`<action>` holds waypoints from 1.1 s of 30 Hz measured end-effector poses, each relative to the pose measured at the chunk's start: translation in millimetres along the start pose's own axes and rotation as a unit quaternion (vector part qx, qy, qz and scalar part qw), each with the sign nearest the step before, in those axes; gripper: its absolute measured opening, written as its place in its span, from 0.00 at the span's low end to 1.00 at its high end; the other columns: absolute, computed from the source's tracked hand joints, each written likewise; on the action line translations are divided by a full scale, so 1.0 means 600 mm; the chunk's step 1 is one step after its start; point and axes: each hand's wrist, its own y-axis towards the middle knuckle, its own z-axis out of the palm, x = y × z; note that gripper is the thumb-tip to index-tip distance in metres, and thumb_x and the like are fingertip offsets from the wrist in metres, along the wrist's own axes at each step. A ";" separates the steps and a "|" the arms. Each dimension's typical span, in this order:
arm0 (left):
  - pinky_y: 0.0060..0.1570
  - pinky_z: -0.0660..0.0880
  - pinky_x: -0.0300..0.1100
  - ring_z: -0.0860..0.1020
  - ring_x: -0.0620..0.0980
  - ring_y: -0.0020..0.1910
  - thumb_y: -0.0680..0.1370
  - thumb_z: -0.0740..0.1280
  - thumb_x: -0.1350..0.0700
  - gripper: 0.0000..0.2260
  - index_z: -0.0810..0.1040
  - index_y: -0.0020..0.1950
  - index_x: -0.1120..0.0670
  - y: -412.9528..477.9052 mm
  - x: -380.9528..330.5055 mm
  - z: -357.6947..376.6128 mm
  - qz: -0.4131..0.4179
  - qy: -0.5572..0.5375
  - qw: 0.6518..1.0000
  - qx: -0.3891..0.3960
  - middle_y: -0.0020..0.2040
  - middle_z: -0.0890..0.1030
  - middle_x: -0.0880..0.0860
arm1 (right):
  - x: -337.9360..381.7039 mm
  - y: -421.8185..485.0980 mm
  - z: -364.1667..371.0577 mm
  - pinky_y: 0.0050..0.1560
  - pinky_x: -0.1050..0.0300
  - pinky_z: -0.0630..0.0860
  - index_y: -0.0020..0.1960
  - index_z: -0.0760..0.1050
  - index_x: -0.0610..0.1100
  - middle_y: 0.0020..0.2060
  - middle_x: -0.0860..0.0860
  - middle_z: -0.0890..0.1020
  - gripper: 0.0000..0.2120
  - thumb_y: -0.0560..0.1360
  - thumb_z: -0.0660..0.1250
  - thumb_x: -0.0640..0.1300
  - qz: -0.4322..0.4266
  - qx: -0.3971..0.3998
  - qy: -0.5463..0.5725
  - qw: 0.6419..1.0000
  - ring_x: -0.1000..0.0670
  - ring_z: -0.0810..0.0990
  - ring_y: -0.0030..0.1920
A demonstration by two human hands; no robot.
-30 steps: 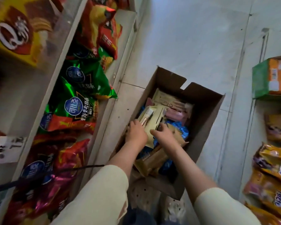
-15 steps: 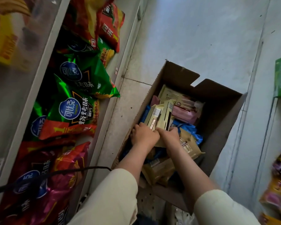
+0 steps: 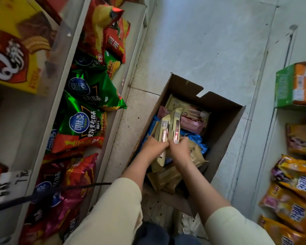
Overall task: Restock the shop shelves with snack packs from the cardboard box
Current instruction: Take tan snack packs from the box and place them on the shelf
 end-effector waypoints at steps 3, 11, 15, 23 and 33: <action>0.42 0.77 0.41 0.81 0.51 0.49 0.70 0.70 0.48 0.29 0.69 0.67 0.58 -0.049 -0.019 -0.014 -0.012 -0.098 0.995 0.029 0.54 0.81 0.56 | 0.022 -0.049 -0.016 0.48 0.54 0.78 0.63 0.67 0.43 0.52 0.50 0.77 0.14 0.78 0.64 0.43 -0.017 0.014 0.017 1.000 0.51 0.78 0.50; 0.51 0.72 0.42 0.75 0.50 0.50 0.75 0.66 0.51 0.24 0.64 0.68 0.57 -0.283 -0.102 -0.048 0.012 -0.113 0.993 0.020 0.53 0.76 0.53 | 0.095 -0.273 -0.090 0.53 0.47 0.78 0.58 0.68 0.49 0.49 0.51 0.79 0.10 0.78 0.61 0.40 -0.086 -0.009 0.058 0.995 0.49 0.80 0.50; 0.63 0.68 0.44 0.72 0.54 0.62 0.75 0.69 0.48 0.32 0.58 0.73 0.55 -0.407 -0.109 -0.061 0.036 -0.126 0.991 0.017 0.64 0.73 0.56 | 0.137 -0.392 -0.134 0.55 0.52 0.77 0.63 0.67 0.48 0.53 0.52 0.78 0.13 0.79 0.59 0.41 -0.161 0.000 0.022 0.987 0.53 0.78 0.52; 0.61 0.72 0.50 0.74 0.55 0.60 0.70 0.75 0.50 0.38 0.55 0.70 0.52 -0.661 -0.085 -0.112 0.081 -0.160 0.984 -0.002 0.63 0.74 0.55 | 0.188 -0.622 -0.224 0.67 0.54 0.68 0.70 0.59 0.43 0.65 0.46 0.68 0.20 0.79 0.57 0.37 -0.216 0.126 -0.080 0.965 0.50 0.70 0.63; 0.70 0.60 0.49 0.58 0.57 0.75 0.72 0.72 0.46 0.49 0.39 0.78 0.54 -0.922 0.018 -0.199 0.157 -0.143 0.976 -0.052 0.77 0.57 0.58 | 0.236 -0.850 -0.279 0.43 0.59 0.73 0.54 0.67 0.43 0.47 0.49 0.76 0.14 0.79 0.60 0.53 -0.201 0.244 -0.032 0.948 0.52 0.75 0.45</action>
